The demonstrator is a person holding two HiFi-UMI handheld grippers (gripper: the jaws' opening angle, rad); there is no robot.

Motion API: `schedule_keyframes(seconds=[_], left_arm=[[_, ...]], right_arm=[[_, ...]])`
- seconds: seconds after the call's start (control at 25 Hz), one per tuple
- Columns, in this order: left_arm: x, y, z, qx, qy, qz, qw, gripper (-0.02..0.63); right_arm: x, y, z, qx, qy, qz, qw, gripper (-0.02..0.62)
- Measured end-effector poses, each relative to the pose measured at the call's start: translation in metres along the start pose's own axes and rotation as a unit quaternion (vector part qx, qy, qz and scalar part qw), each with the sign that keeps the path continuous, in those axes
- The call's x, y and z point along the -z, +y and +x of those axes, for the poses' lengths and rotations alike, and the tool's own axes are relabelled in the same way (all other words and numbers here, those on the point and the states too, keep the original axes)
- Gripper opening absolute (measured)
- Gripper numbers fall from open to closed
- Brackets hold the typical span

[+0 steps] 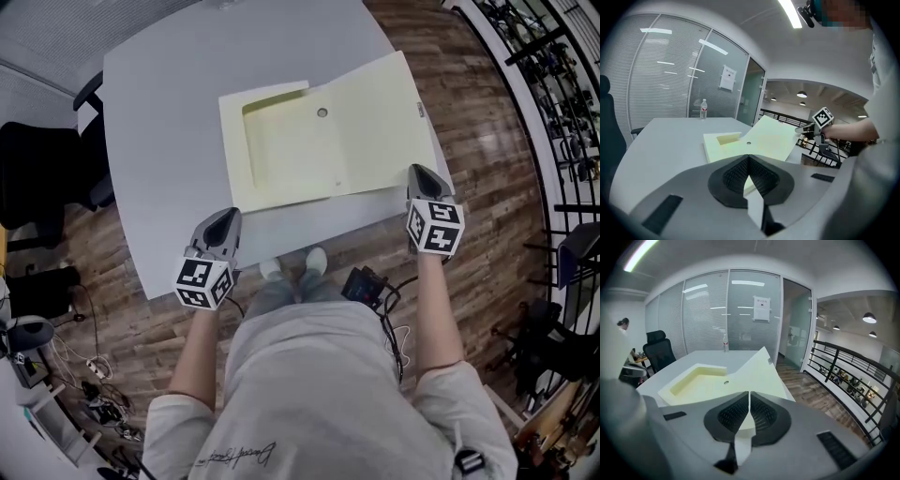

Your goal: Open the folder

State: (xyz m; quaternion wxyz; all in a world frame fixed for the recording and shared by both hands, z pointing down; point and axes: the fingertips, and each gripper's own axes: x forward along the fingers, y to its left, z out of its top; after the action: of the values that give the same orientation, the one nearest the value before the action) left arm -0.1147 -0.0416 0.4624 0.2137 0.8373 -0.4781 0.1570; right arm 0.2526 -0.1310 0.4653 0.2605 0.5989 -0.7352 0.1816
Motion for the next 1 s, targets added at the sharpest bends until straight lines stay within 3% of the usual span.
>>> schedule_keyframes(seconds=[0.2, 0.36, 0.52, 0.64, 1.0], left_arm=[[-0.018, -0.012, -0.012, 0.016, -0.024, 0.003, 0.9996, 0.008], [-0.027, -0.025, -0.021, 0.033, -0.029, 0.010, 0.9990, 0.008], [-0.036, -0.026, -0.033, 0.029, -0.029, 0.023, 0.9989, 0.008], [-0.048, -0.026, -0.044, 0.033, -0.046, 0.008, 0.9984, 0.008], [-0.062, -0.030, -0.047, 0.042, -0.061, 0.001, 0.9972, 0.008]], right_arm=[[-0.030, 0.042, -0.026, -0.060, -0.038, -0.034, 0.997, 0.031], [-0.045, 0.081, -0.050, -0.107, -0.064, -0.034, 0.992, 0.031], [-0.057, 0.133, -0.071, -0.175, -0.087, -0.029, 0.980, 0.031], [-0.058, 0.172, -0.082, -0.224, -0.085, -0.031, 0.970, 0.029], [-0.062, 0.217, -0.080, -0.264, -0.075, -0.033, 0.961, 0.025]])
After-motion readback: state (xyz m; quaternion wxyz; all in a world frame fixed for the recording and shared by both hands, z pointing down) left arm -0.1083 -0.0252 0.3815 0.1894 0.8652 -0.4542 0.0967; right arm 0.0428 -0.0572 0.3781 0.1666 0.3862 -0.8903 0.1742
